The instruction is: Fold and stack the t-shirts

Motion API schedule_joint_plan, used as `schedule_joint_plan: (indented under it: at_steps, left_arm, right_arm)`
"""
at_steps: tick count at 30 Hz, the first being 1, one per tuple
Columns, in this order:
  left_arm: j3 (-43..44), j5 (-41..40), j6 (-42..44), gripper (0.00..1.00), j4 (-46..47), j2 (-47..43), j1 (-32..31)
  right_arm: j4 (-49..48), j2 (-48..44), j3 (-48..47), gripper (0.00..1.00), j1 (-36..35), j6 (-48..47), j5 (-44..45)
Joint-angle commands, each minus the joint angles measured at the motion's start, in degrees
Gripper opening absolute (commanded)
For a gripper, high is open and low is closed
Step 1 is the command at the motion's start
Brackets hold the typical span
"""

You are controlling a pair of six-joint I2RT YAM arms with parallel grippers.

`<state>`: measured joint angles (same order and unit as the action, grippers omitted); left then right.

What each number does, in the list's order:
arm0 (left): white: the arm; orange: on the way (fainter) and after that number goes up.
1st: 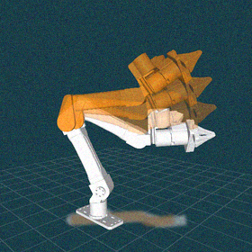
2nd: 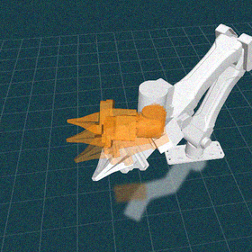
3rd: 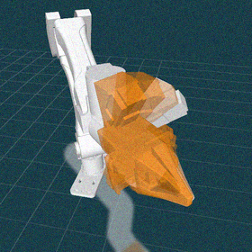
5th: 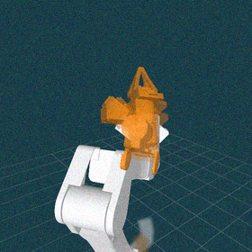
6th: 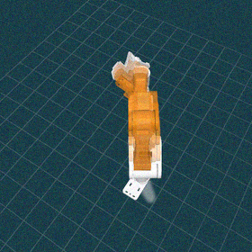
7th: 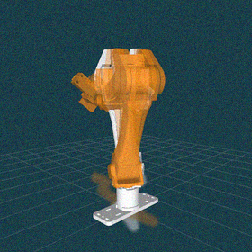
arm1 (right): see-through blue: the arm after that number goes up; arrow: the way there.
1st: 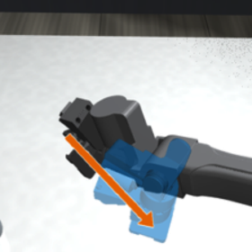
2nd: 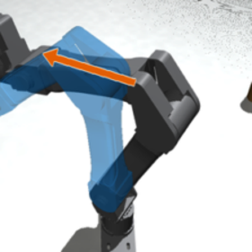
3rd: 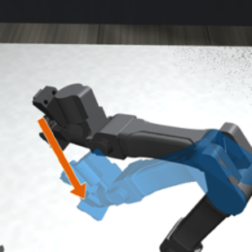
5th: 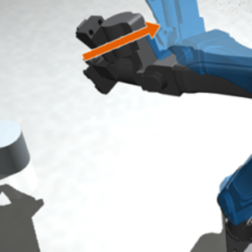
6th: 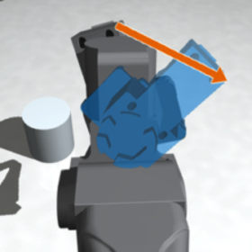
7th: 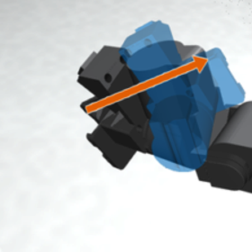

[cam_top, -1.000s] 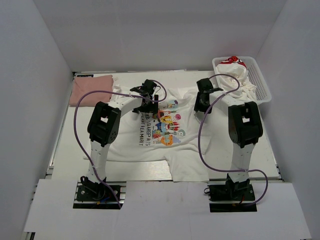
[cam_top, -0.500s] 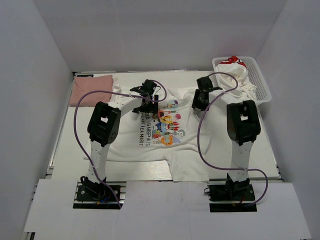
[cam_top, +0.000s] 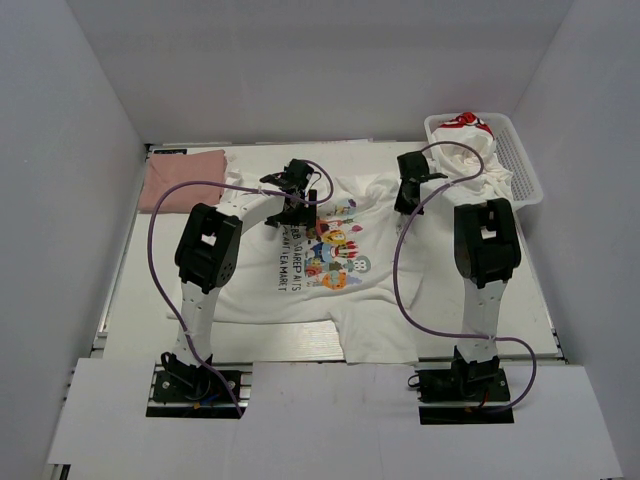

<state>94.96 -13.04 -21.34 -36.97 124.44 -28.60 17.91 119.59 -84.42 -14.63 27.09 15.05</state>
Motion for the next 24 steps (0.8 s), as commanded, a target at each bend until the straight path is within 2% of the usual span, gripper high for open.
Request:
schedule_joint_plan:
  at_steps: [1,2,6,11,12,15,16,18,23,24]
  left_arm:
    - [-1.5,0.3,0.0,1.0,-0.7,0.9,-0.3]
    - [-1.5,0.8,0.0,1.0,-0.2,0.9,-0.3]
    - [-2.7,0.8,-0.5,1.0,0.3,1.4,-0.3]
    - [-3.2,0.8,-0.5,1.0,0.9,1.9,-0.3]
    - [-3.2,0.8,-0.5,1.0,0.9,1.9,-0.3]
    - [-2.5,0.8,-0.5,1.0,0.9,1.9,-0.3]
    - [-2.5,0.8,0.0,1.0,0.9,1.9,-0.3]
    - [-1.0,0.8,0.0,1.0,0.9,1.9,-0.3]
    - [1.4,2.4,1.2,1.0,1.5,-0.9,-0.3]
    - [1.4,2.4,1.2,1.0,1.5,-1.8,-0.3]
  right_arm:
    - [9.1,-1.7,-3.4,0.0,0.7,-3.4,11.6]
    - [12.1,-1.9,-4.3,0.0,1.1,-5.6,16.2]
    - [18.7,-2.6,-9.0,0.0,0.7,-8.8,24.7]
    - [24.4,-1.4,-12.8,0.02,0.7,-11.2,27.3]
    - [25.9,-0.6,-13.6,0.21,0.6,-10.7,27.7]
    - [28.6,1.3,-15.3,0.58,0.6,-10.8,27.8]
    - [29.1,1.8,-17.0,0.62,0.6,-10.8,27.3]
    - [29.6,1.3,-17.4,0.64,0.3,-11.7,23.8]
    - [23.9,-6.9,-13.0,0.69,-0.9,-15.0,5.7]
    - [22.6,-9.4,-11.2,0.69,-1.0,-16.1,-1.1]
